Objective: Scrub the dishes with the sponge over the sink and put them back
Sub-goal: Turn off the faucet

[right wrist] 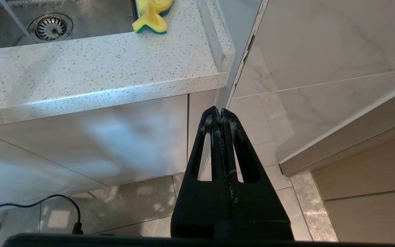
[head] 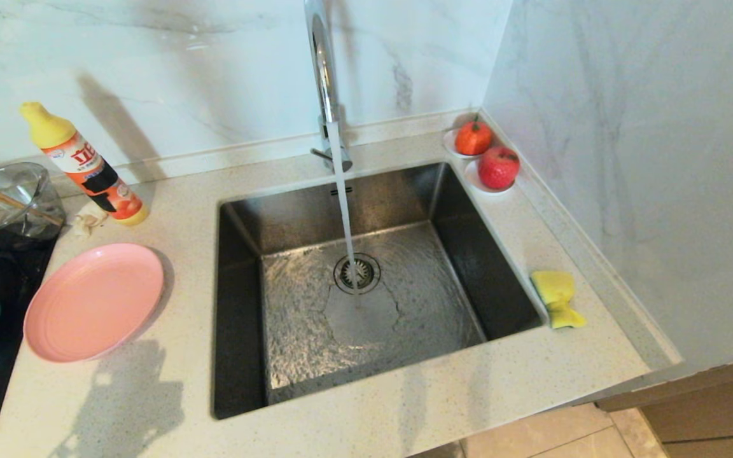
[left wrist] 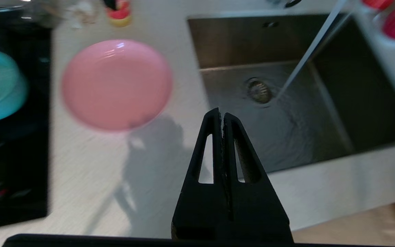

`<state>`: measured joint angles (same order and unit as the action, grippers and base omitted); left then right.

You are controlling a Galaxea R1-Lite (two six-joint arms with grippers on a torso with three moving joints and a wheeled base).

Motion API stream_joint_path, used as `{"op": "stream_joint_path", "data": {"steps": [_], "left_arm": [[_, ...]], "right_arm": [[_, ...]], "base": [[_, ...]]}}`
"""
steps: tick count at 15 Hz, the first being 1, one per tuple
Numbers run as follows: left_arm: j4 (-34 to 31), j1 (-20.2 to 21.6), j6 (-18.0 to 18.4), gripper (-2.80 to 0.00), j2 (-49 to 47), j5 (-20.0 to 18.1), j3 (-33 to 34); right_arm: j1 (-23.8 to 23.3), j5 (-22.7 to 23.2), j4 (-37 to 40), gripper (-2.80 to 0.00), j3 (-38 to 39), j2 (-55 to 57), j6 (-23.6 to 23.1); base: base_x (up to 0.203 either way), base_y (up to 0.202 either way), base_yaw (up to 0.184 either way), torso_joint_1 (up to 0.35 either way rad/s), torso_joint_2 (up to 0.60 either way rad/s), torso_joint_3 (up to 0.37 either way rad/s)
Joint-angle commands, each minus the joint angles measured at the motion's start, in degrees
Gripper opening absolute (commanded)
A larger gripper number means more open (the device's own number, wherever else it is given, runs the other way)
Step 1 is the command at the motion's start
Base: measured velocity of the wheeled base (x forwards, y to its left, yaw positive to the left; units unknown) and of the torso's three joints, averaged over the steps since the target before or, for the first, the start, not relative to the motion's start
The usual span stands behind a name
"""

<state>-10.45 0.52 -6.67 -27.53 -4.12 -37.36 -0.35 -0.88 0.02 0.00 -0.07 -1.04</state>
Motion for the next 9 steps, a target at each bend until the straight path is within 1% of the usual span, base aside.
{"op": "stream_joint_path", "data": {"steps": [1, 3, 5, 7, 9], "left_arm": [[-0.41, -0.05, -4.74, -2.8, -24.05, -2.82, -12.8], [-0.41, -0.96, -9.97, -2.8, -38.06, -7.95, -23.67], [-0.27, -3.19, -16.53, -2.8, -51.05, -11.51, -35.1], [-0.19, -5.56, -22.54, -2.8, -61.76, -13.62, -44.8], [-0.13, -8.2, -28.55, -2.8, -70.32, -15.1, -52.61]], "right_arm": [[0.0, 0.0, -0.02, -2.8, 0.0, 0.16, -0.02], [0.0, 0.0, -0.02, -2.8, 0.08, 0.16, -0.02], [0.0, 0.0, -0.02, -2.8, 0.04, 0.16, -0.02], [0.0, 0.0, -0.02, -2.8, 0.0, 0.16, -0.02], [0.0, 0.0, -0.02, -2.8, 0.0, 0.16, -0.02]], "base": [[0.0, 0.0, 0.0, 0.0, 0.0, 0.0], [0.0, 0.0, 0.0, 0.0, 0.0, 0.0], [0.0, 0.0, 0.0, 0.0, 0.0, 0.0], [0.0, 0.0, 0.0, 0.0, 0.0, 0.0], [0.0, 0.0, 0.0, 0.0, 0.0, 0.0]]}}
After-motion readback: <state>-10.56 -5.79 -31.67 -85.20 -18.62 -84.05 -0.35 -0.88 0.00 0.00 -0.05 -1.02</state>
